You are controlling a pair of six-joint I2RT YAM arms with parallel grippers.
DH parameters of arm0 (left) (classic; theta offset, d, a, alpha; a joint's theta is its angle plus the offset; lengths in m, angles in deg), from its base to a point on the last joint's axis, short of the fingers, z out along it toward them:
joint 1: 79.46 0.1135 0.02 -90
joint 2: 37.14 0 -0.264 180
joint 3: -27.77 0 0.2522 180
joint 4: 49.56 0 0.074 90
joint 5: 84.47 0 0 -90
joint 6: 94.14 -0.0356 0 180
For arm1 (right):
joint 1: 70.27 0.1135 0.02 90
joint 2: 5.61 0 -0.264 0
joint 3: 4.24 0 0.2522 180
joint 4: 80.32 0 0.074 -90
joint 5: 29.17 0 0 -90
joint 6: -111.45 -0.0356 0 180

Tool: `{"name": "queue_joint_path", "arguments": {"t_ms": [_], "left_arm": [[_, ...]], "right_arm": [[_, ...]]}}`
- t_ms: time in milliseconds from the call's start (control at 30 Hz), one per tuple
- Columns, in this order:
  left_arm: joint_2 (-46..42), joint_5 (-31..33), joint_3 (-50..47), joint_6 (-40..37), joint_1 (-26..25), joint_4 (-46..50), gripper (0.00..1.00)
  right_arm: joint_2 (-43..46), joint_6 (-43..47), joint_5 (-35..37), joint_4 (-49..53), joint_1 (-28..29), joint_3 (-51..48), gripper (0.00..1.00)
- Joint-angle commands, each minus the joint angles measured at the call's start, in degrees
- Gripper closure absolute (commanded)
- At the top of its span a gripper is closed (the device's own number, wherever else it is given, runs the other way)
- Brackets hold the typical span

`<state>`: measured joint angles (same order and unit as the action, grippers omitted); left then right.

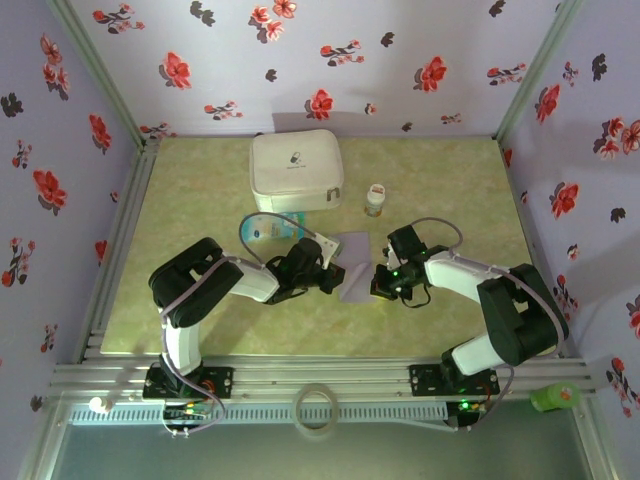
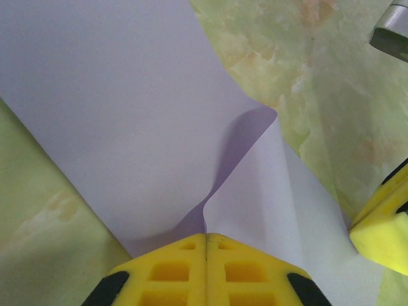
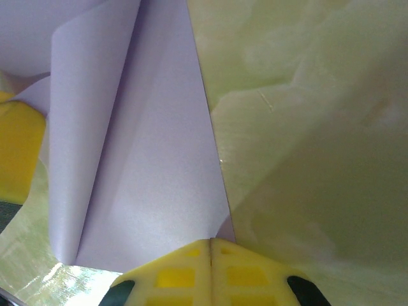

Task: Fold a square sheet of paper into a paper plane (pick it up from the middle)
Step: Fold the triangle a second time at the center of the table.

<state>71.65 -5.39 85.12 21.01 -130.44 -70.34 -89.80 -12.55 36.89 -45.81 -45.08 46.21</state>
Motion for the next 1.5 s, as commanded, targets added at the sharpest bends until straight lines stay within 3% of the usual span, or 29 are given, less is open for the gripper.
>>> {"name": "queue_joint_path", "arguments": {"t_ms": [0,900,1033,1233,1467], "left_arm": [[-1.04,1.43,-0.96,0.43,0.62,-0.97,0.94],[0.81,1.57,-1.05,0.87,0.70,-1.06,0.96],[0.94,1.54,-1.49,1.09,0.71,-1.63,0.97],[1.00,1.43,-1.36,1.04,0.71,-1.40,0.97],[1.04,1.21,-1.20,1.04,0.75,-1.26,0.97]], "right_arm": [[-1.27,0.90,3.21,2.63,0.02,-0.04,1.00],[-0.98,0.65,3.03,2.57,-0.03,0.52,1.00],[0.61,-0.23,2.08,1.59,-0.29,0.92,0.96],[5.42,-7.92,-3.37,-7.96,-1.83,-1.04,0.92],[4.09,-21.92,-8.89,-25.93,-1.99,-4.79,1.00]]}}
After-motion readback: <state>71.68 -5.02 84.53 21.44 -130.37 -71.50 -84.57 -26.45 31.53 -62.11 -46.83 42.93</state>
